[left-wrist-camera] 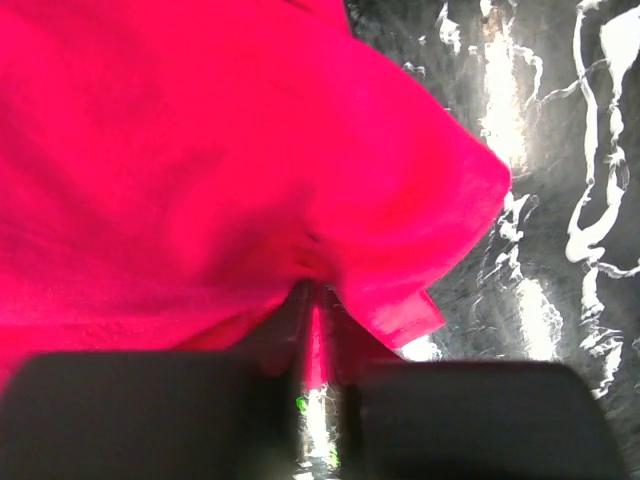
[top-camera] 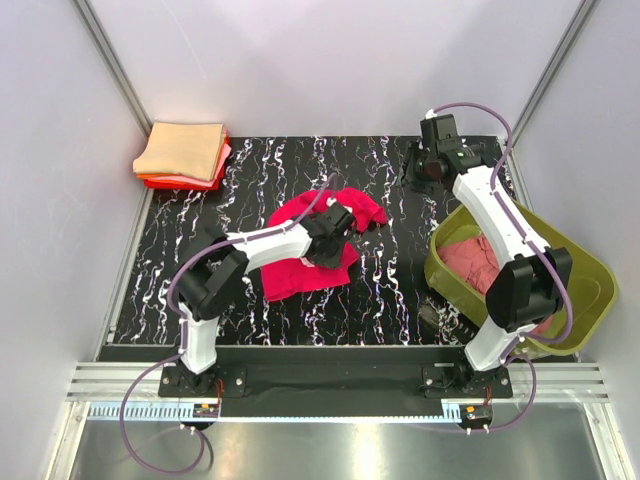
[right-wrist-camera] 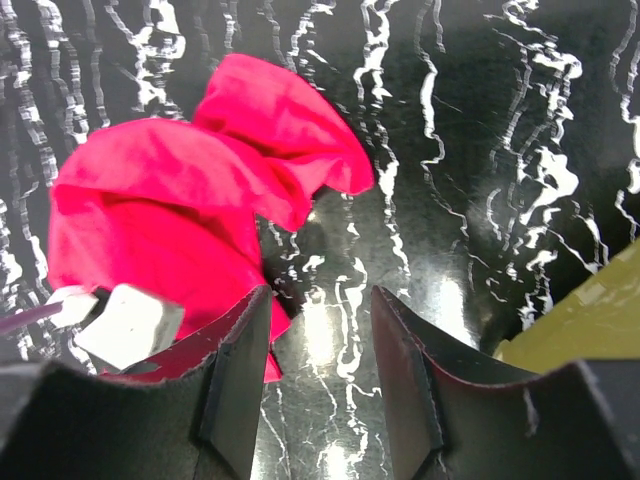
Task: Fold and stack the t-shirts
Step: Flatten the tshirt out
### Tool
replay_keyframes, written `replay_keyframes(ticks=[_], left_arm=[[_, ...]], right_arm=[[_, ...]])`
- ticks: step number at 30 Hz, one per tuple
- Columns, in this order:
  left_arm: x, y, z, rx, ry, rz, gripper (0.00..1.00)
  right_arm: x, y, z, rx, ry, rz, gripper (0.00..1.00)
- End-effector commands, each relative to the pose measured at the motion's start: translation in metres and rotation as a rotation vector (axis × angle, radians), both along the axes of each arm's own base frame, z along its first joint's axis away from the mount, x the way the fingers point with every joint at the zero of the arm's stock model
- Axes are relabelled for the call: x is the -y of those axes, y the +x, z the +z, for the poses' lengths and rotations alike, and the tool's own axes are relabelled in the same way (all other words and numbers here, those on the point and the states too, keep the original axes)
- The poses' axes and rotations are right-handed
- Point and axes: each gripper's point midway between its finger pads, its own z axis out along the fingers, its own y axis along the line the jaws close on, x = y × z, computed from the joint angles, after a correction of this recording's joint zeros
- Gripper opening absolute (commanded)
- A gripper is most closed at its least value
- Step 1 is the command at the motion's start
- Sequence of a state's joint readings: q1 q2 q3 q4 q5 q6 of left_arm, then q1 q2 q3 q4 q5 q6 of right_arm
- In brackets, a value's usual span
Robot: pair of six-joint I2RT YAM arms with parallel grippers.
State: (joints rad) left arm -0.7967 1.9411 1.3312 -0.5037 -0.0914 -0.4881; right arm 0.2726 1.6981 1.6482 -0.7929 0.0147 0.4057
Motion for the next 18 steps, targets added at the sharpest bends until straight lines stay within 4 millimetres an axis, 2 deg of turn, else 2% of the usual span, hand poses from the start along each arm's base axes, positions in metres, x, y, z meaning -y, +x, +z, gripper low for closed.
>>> replay_keyframes(ticks=[1,2,4,5,6,7,8,9,10,11,12,13,16,18], left_arm=[[-0.009,0.003,0.007,0.036,0.039,-0.019,0.0],[-0.014,0.002,0.02,0.05,0.034,-0.009,0.0],[-0.037,-0.016,0.028,0.038,0.07,0.007,0.0],[-0.044,-0.019,0.061,0.097,0.017,0.022,0.0],[-0.056,-0.026,0.073,0.11,0.011,0.036,0.0],[-0.073,-0.035,0.074,0.109,0.015,0.056,0.0],[-0.093,-0.032,0.105,0.166,-0.049,0.121,0.0],[-0.11,-0.035,0.11,0.165,-0.057,0.163,0.0],[-0.14,-0.032,0.107,0.136,-0.076,0.246,0.0],[-0.154,-0.033,0.119,0.155,-0.119,0.281,0.0],[-0.169,-0.037,0.115,0.13,-0.122,0.314,0.0],[-0.191,-0.031,0.12,0.14,-0.138,0.377,0.0],[-0.223,-0.031,0.113,0.123,-0.101,0.45,0.0],[-0.234,-0.032,0.107,0.105,-0.087,0.482,0.0]], right_arm=[[-0.01,-0.003,0.023,0.067,0.045,0.056,0.51],[-0.01,-0.005,0.024,0.069,0.047,0.064,0.51],[-0.013,-0.011,0.019,0.054,0.055,0.094,0.51],[-0.014,-0.014,0.02,0.057,0.059,0.108,0.51],[-0.018,-0.018,0.015,0.043,0.064,0.138,0.5],[-0.02,-0.021,0.014,0.04,0.066,0.151,0.5],[-0.026,-0.025,0.011,0.035,0.065,0.172,0.5],[-0.029,-0.027,0.005,0.026,0.06,0.185,0.5],[-0.034,-0.029,-0.001,0.014,0.058,0.201,0.5],[-0.046,-0.034,-0.005,0.005,0.057,0.232,0.5],[-0.053,-0.036,-0.011,-0.009,0.053,0.246,0.49],[-0.061,-0.037,-0.022,-0.034,0.043,0.26,0.49],[-0.087,-0.047,-0.04,-0.066,0.008,0.343,0.49],[-0.101,-0.055,-0.048,-0.073,-0.027,0.411,0.5]])
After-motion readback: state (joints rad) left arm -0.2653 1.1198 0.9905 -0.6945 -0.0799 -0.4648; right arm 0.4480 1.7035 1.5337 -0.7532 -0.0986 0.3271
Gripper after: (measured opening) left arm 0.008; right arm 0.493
